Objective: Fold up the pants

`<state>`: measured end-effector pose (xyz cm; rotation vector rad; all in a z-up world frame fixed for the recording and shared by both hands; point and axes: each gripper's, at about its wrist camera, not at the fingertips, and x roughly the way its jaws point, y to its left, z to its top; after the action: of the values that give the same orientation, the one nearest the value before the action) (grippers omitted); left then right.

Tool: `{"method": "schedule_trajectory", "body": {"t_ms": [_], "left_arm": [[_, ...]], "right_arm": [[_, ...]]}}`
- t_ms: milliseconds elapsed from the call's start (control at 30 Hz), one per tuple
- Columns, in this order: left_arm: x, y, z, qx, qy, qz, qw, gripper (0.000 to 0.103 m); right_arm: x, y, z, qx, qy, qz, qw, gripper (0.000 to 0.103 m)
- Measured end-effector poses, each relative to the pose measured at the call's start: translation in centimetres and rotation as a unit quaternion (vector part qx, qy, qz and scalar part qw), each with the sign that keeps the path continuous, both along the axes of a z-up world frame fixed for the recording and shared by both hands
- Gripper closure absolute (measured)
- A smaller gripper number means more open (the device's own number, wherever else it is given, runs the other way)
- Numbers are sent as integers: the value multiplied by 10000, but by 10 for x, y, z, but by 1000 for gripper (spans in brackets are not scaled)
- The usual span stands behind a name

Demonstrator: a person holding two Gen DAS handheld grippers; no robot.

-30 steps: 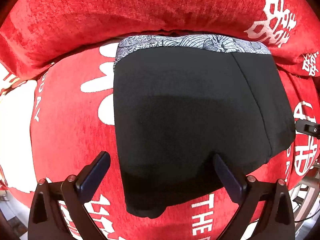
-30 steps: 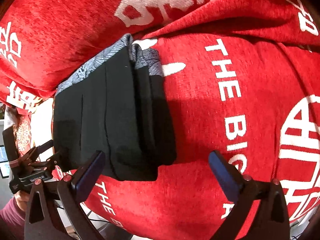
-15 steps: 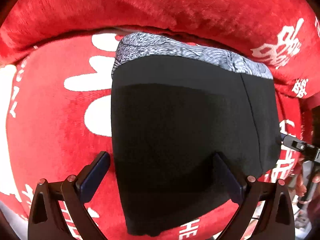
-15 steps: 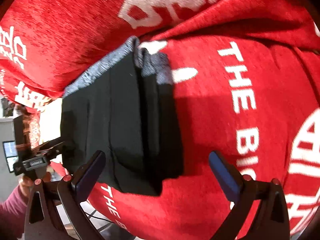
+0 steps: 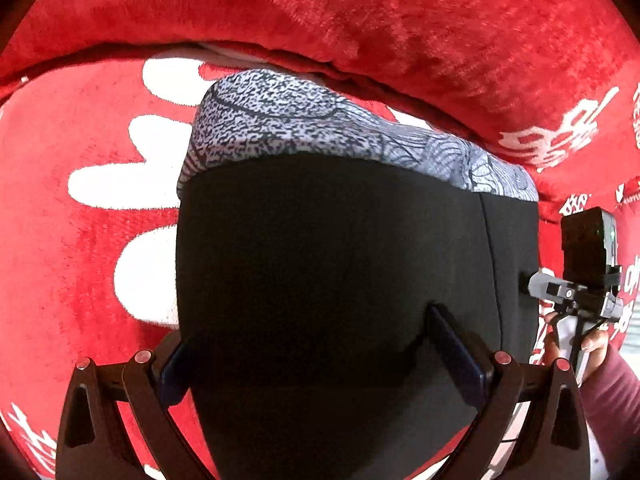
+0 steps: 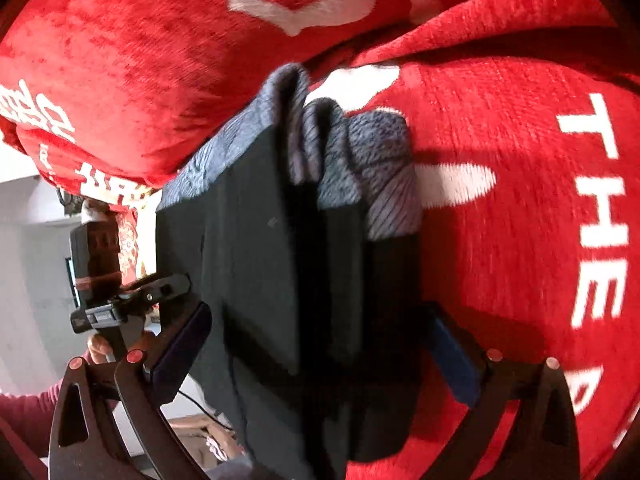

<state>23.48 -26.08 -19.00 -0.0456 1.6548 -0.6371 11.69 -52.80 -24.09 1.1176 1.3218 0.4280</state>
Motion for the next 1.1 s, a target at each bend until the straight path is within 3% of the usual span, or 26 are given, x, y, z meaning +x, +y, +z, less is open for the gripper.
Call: {"method": "schedule_trajectory", "body": {"t_ms": [267, 400, 467, 500, 833, 1000, 1100], "left_arm": [[1, 10, -1, -23, -12, 114, 9999, 1], [-7, 13, 16, -195, -234, 163, 9994, 24], [-9, 21, 28, -329, -278, 220, 9988, 35], [-9, 23, 32, -373, -281, 226, 9987, 36], [-33, 57, 87, -527, -335, 29, 9980, 38], [-60, 78, 104, -279, -495, -106, 9983, 38], [-73, 91, 99, -128, -543, -123, 9984, 38]], "right_arm": [[6, -1, 2, -122, 140, 3, 9998, 4], [8, 2, 10, -216, 143, 88, 9996, 38], [4, -3, 13, -87, 157, -69, 9998, 49], [2, -3, 16, -46, 159, -135, 9998, 51], [-30, 10, 63, 437, 93, -353, 9984, 56], [-62, 38, 75, 785, 213, -444, 9957, 56], [-79, 56, 76, 920, 250, -485, 9943, 56]]}}
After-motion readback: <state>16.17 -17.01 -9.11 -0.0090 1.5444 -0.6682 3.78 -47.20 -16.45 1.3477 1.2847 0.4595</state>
